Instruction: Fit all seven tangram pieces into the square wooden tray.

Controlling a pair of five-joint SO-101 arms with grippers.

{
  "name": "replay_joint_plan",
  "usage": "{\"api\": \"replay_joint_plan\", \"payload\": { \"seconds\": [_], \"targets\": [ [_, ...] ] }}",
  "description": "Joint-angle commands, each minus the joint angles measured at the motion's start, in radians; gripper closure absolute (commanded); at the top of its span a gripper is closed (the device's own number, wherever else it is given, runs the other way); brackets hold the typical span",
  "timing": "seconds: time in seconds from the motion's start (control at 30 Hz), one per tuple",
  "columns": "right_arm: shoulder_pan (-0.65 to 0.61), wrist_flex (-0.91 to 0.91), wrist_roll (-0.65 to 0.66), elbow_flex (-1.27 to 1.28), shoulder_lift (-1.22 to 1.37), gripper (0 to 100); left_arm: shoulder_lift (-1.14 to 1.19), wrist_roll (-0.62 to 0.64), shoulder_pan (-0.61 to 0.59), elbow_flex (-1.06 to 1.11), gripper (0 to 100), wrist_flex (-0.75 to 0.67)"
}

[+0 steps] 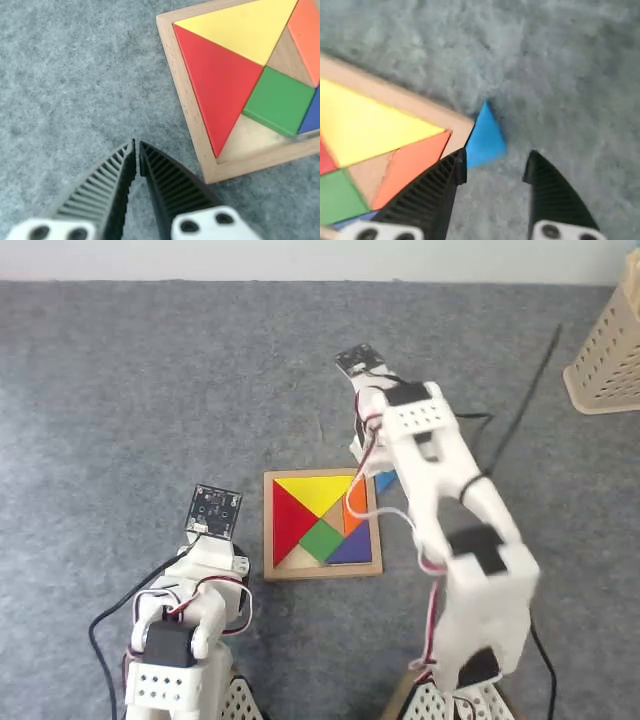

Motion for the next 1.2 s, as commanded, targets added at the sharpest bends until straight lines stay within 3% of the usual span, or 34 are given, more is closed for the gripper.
{"api": "replay_joint_plan", "payload": {
  "seconds": [0.0, 0.57, 0.83, 1.07, 1.17],
  "targets": [
    [0.018, 0.035, 0.035, -0.147, 0.091, 78.1, -0.021, 0.006, -0.006, -0.019, 99, 0.006],
    [0.140, 0.081, 0.032, -0.181, 0.176, 77.2, -0.021, 0.006, -0.006, -0.019, 99, 0.006],
    [0.101, 0.022, 0.124, -0.181, 0.185, 77.1, -0.021, 0.006, -0.006, -0.019, 99, 0.006],
    [0.101, -0.007, 0.130, -0.140, 0.186, 77.6, -0.021, 0.006, -0.006, -0.019, 99, 0.006],
    [0.101, -0.007, 0.129, -0.140, 0.186, 84.3, -0.021, 0.006, -0.006, -0.019, 99, 0.006]
  ]
}}
